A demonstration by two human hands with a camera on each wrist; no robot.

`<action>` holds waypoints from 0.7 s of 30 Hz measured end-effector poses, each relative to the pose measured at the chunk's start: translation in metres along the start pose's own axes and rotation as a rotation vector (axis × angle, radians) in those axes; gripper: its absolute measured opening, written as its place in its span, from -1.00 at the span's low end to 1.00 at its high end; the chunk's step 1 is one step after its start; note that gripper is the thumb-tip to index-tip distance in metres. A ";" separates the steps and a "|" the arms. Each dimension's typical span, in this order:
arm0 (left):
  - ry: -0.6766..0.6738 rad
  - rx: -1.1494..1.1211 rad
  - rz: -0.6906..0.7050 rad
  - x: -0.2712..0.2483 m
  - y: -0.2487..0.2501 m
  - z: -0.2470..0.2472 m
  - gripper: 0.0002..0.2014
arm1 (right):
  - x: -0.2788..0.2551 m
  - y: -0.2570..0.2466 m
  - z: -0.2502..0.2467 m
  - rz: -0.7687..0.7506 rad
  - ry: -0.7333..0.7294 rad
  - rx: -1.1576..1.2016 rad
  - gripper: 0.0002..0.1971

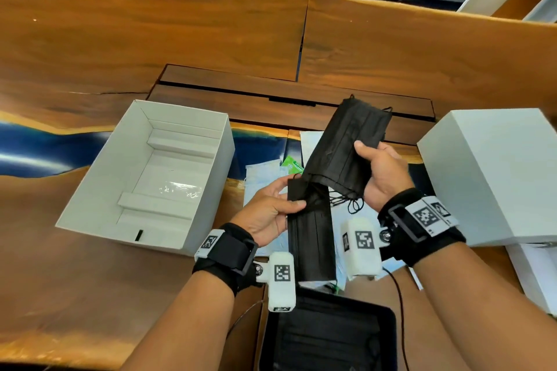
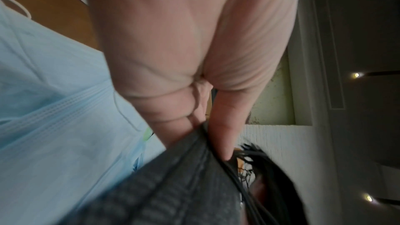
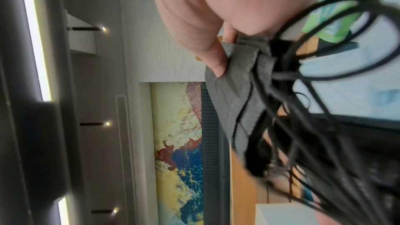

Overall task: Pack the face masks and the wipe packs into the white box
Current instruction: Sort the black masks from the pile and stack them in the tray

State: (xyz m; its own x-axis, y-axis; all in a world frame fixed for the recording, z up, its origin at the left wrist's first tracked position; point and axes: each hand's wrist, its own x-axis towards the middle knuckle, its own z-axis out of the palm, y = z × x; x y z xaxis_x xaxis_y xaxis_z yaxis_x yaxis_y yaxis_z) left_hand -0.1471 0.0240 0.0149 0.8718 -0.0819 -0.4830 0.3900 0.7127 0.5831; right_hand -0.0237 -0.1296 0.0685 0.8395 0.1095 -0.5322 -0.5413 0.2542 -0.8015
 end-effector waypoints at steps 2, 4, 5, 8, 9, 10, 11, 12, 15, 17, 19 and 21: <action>0.038 -0.017 0.009 0.001 0.005 -0.001 -0.48 | -0.001 -0.016 -0.004 -0.027 -0.027 0.028 -0.66; 0.072 -0.027 0.014 0.002 0.007 -0.001 -0.54 | -0.005 -0.027 -0.005 -0.046 -0.053 0.045 -0.64; 0.085 -0.031 0.018 0.003 0.008 -0.001 -0.58 | -0.009 -0.031 -0.005 -0.048 -0.072 0.045 -0.64; 0.134 -0.002 0.031 0.006 0.012 0.007 -0.67 | -0.024 -0.037 -0.006 -0.001 -0.218 0.058 -0.62; 0.143 0.001 0.033 0.008 0.015 0.009 -0.69 | -0.030 -0.035 -0.006 0.028 -0.291 0.046 -0.62; 0.145 0.006 0.033 0.009 0.019 0.012 -0.70 | -0.036 -0.032 -0.006 0.058 -0.353 0.022 -0.63; 0.149 0.014 0.034 0.011 0.023 0.014 -0.73 | -0.042 -0.027 -0.005 0.083 -0.402 -0.013 -0.64; 0.150 0.031 0.042 0.012 0.027 0.018 -0.75 | -0.045 -0.019 -0.005 0.101 -0.431 -0.052 -0.64; 0.160 0.042 0.079 0.015 0.037 0.024 -0.66 | -0.045 0.006 -0.003 0.110 -0.353 -0.169 -0.64; 0.195 0.061 0.108 0.014 0.040 0.027 -0.71 | -0.043 0.015 0.000 0.086 -0.232 -0.235 -0.67; 0.201 0.064 0.109 0.014 0.038 0.024 -0.68 | -0.040 0.017 0.001 0.030 -0.204 -0.329 -0.75; 0.214 0.076 0.081 0.012 0.036 0.024 -0.48 | -0.039 0.017 0.002 -0.036 -0.226 -0.410 -0.81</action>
State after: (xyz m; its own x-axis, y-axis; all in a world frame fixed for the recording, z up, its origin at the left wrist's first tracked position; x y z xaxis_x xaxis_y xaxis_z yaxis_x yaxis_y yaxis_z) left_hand -0.1153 0.0320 0.0457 0.8214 0.1288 -0.5556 0.3499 0.6556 0.6692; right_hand -0.0657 -0.1273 0.0764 0.8230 0.3252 -0.4658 -0.4473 -0.1344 -0.8842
